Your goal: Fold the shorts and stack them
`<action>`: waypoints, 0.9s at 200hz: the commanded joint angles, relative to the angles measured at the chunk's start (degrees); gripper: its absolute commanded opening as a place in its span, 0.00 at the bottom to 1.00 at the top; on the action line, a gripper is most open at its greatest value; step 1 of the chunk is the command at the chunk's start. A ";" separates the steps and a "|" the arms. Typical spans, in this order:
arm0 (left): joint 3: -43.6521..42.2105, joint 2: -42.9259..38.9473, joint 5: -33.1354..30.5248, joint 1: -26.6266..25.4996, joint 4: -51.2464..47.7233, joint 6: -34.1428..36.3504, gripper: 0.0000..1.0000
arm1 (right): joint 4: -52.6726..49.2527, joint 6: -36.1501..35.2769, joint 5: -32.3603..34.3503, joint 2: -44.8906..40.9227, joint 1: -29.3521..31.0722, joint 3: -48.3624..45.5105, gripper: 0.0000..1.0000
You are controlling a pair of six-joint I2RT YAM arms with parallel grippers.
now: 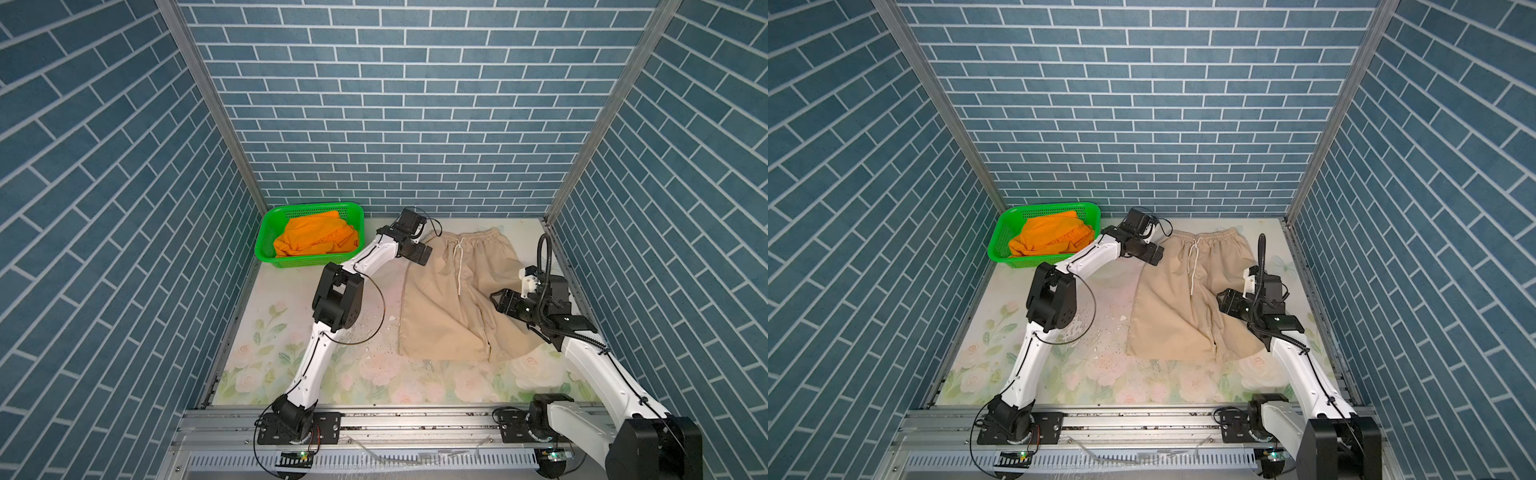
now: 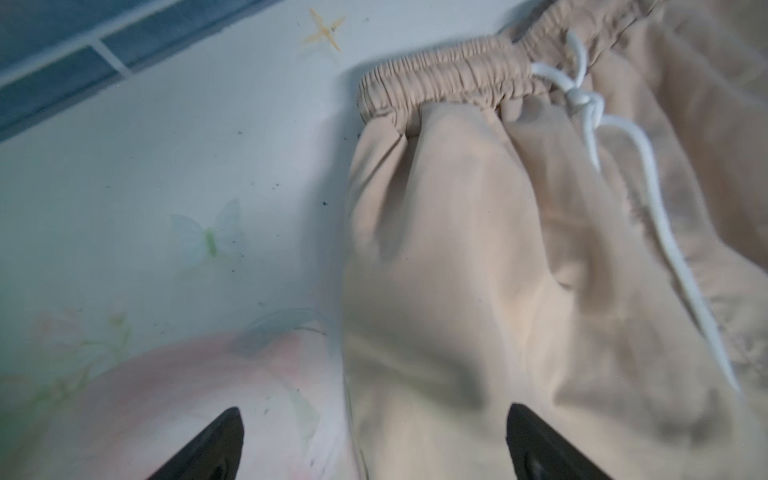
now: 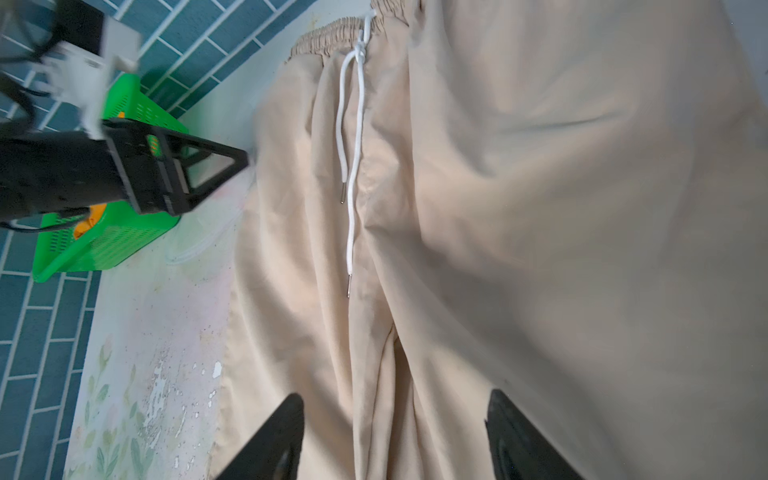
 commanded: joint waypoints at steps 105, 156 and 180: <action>12.08 7.60 9.28 1.80 -4.02 3.77 0.08 | -4.61 1.75 5.91 3.31 -0.10 1.25 0.70; 6.88 4.21 3.52 3.37 -3.56 2.44 0.00 | -1.97 3.45 0.66 2.81 -7.88 0.36 0.70; 6.08 1.97 -4.08 4.50 -7.26 -0.75 0.00 | -4.00 1.86 1.89 3.08 -8.87 1.20 0.70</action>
